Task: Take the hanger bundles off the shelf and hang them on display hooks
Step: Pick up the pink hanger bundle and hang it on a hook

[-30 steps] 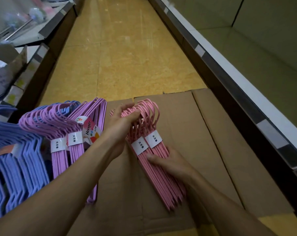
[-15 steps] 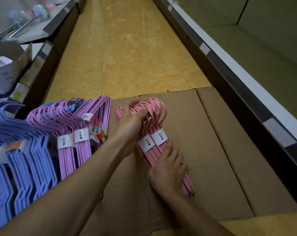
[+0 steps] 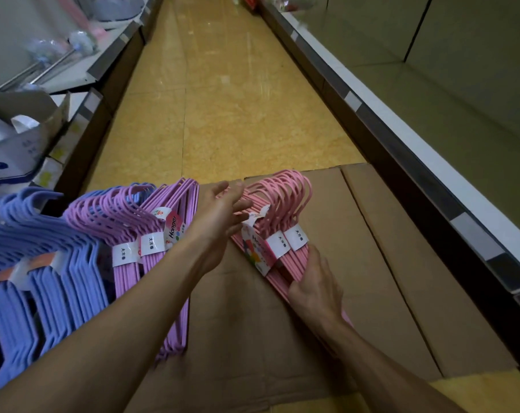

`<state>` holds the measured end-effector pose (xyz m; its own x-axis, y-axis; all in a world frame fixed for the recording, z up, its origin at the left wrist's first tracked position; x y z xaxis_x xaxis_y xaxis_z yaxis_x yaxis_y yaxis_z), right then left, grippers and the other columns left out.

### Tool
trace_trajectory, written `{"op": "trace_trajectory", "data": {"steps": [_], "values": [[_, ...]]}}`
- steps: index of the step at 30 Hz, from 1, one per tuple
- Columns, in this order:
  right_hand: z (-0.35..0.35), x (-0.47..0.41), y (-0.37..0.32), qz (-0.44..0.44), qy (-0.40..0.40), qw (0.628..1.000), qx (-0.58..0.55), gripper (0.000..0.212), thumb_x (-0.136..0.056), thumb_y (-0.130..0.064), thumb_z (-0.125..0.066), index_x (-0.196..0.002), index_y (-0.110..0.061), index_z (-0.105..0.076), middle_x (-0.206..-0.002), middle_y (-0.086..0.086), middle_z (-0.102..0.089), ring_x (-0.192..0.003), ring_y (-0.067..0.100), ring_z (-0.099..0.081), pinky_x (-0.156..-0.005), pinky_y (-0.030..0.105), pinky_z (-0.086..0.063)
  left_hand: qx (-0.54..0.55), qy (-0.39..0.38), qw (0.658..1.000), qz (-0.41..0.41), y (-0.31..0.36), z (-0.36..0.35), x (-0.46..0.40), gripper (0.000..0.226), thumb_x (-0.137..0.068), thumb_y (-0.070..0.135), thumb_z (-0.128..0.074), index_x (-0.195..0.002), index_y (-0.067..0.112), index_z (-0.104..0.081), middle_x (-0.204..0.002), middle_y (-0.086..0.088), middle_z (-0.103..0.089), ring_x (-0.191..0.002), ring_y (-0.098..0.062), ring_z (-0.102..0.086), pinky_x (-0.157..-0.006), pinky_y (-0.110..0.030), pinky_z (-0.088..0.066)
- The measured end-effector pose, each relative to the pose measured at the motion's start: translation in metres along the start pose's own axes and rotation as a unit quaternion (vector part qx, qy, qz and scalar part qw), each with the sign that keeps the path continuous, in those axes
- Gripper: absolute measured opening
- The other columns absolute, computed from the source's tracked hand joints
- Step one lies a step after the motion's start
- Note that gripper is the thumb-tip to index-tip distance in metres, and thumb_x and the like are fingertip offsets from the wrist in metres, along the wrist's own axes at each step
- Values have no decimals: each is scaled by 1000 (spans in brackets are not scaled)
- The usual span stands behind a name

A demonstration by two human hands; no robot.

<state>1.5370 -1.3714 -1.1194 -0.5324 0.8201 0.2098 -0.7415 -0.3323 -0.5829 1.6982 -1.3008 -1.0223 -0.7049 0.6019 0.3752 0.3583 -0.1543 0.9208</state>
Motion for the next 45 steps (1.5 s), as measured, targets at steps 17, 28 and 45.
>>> {"op": "trace_trajectory", "data": {"steps": [17,28,45], "values": [[57,8,-23,109,-126,953,-251,44,-81,10,-56,-115,-18,-52,-92,1,-56,-78,6,-58,-58,13,-46,272,63,959,47,10,50,-7,39,-88,24,-65,-124,8,-63,-116,-15,-59,-125,-30,-58,-110,-44,-43],[29,9,-31,75,-81,960,-258,17,-92,-4,-53,-93,-19,-60,-86,8,-65,-69,17,-57,-60,26,-46,299,144,943,10,20,57,15,25,-91,34,-59,-74,18,-53,-62,0,-45,-57,-16,-48,-70,-30,-44],[259,133,-192,114,-91,957,-252,26,-94,-42,-62,-119,-43,-61,-100,-17,-73,-93,4,-69,-82,43,-60,385,189,903,-5,245,49,213,17,-88,20,-49,-72,18,-47,-63,1,-44,-48,-14,-42,-59,-27,-38]]}}
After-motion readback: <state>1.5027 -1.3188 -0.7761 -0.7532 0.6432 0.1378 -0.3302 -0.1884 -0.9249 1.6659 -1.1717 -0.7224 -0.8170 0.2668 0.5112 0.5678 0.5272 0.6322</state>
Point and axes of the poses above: each hand's wrist, its own x-axis away from the middle knuckle, its own z-axis out of the back of the hand, y = z × x, the point moved 2 cm from there along -x, towards the middle knuckle
